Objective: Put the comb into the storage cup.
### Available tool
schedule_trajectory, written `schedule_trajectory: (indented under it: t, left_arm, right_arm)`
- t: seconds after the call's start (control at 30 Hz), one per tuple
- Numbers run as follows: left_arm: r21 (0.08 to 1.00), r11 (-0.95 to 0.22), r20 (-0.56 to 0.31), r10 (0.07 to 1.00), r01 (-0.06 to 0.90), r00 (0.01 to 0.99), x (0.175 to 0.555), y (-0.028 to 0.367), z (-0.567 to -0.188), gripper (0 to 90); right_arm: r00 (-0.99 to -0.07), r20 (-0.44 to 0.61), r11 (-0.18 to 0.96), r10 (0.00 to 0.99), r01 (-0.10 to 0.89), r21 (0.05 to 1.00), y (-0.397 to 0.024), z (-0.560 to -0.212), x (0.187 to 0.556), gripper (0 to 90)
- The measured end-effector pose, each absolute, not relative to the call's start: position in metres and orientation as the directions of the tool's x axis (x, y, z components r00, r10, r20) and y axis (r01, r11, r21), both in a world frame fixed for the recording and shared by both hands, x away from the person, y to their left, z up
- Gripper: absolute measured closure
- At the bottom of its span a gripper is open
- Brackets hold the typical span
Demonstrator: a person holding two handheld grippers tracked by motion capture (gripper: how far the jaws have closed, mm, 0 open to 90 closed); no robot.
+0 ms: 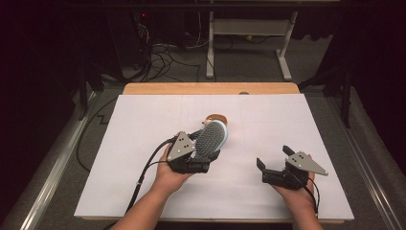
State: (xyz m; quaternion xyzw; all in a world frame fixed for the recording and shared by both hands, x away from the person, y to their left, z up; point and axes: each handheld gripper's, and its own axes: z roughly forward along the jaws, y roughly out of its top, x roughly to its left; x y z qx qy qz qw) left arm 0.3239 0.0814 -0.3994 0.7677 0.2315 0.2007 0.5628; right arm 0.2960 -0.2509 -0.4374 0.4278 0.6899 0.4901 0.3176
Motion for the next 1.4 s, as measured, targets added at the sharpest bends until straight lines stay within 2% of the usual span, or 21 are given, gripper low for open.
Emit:
schedule_trajectory:
  t: [0.63,1.4]
  left_arm:
    - [0.961,-0.246,0.048,0.593,0.125,0.804,0.323,0.088,-0.4,19.9]
    - [0.951,-0.288,0.088,0.597,0.111,0.797,0.32,0.08,-0.407,19.9]
  right_arm:
    - [-0.506,-0.023,0.187,0.862,0.275,0.943,-0.217,-0.429,0.312,0.4]
    - [-0.597,0.015,0.133,0.802,0.203,0.97,-0.199,-0.392,0.295,0.6]
